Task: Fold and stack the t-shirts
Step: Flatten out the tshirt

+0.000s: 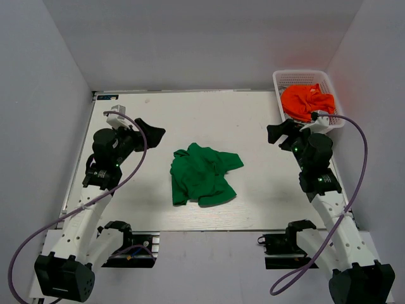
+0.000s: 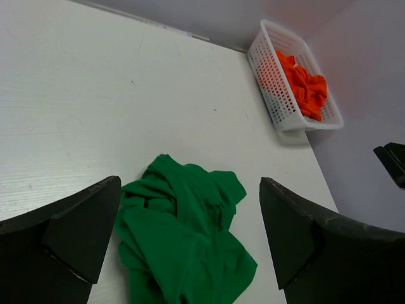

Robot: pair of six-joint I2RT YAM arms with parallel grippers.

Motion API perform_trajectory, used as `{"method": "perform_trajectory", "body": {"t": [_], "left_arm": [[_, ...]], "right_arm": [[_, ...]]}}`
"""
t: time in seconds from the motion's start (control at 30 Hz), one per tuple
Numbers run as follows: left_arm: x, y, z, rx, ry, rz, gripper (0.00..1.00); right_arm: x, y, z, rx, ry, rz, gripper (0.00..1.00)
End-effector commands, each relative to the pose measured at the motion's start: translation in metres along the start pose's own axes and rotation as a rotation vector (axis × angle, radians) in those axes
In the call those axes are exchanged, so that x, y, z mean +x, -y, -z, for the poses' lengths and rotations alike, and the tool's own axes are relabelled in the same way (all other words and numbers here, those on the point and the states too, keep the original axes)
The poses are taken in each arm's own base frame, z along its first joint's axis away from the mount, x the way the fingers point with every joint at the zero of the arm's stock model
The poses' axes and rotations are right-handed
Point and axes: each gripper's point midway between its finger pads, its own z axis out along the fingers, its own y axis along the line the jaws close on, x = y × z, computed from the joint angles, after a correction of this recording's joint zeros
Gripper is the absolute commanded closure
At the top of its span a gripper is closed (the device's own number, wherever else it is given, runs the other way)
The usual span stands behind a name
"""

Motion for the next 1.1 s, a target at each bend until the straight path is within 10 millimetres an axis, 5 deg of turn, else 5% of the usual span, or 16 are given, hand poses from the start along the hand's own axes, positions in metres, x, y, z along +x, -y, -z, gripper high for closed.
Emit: {"method": "perform_trajectory", "body": {"t": [0.0,0.23,0.43,0.77,1.07], "left_arm": [[0.003,0.009,0.002,0.054,0.004,0.049,0.0],[0.019,0.019,0.007,0.138,-0.035,-0.006,0.0],[0.091,-0.012,-0.006,0.046,-0.309,0.104,0.0],[0.211,-0.048,0.034,-0.17,-0.641,0.219,0.02],[0.27,-0.069,0.062,-0.346,-0.813,0.189,0.13]], "right_arm": [[-0.01,-0.01,0.001,-0.04,0.022,-0.005,0.1],[0.012,0.004,-0.004,0.011,-0.04,-0.004,0.1],[0.035,0.003,-0.017,0.002,-0.192,0.02,0.1],[0.099,0.0,-0.039,-0.067,-0.464,0.062,0.1],[0.136,0.015,-0.049,0.03,-0.569,0.08,0.1]]}}
